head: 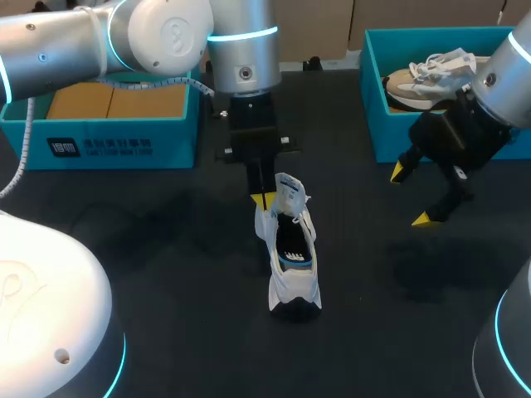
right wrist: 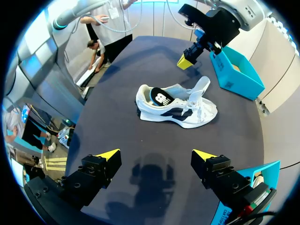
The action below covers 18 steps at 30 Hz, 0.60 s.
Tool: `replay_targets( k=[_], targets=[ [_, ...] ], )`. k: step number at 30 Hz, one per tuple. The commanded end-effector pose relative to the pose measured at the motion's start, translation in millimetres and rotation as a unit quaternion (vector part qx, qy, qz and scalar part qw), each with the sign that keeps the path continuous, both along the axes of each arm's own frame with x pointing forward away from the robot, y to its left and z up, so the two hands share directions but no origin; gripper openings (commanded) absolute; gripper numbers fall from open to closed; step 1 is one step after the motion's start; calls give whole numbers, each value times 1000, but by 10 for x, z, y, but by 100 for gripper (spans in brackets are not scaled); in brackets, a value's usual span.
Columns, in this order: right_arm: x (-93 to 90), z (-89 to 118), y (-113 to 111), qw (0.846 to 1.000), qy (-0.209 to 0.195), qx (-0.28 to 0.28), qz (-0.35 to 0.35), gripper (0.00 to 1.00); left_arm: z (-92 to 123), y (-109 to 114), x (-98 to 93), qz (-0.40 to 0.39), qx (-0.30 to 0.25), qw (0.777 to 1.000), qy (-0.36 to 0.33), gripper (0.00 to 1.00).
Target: Take the shoe out of the shoebox, open the shoe tongue, remove and reinsert the insole, then place the shoe into the shoebox
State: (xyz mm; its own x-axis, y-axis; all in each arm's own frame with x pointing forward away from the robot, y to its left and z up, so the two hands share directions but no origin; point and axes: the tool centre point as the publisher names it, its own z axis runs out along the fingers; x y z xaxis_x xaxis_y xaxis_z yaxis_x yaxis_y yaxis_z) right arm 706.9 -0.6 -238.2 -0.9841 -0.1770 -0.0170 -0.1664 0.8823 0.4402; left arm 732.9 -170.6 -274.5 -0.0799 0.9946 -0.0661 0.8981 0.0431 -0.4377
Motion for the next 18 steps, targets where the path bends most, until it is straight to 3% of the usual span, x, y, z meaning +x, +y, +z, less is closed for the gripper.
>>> replay_targets(
  k=[1,8,18],
  targets=[
    [-5,-11,2,1000,-1,-1,0,100,-65,-172,-92,16,39,999,-26,0],
    [-5,-11,2,1000,-1,-1,0,100,-246,-341,-154,7,51,998,-31,0],
    [-5,-11,2,1000,-1,-1,0,100,-449,-384,-155,-1,43,997,-68,0]
  ],
)
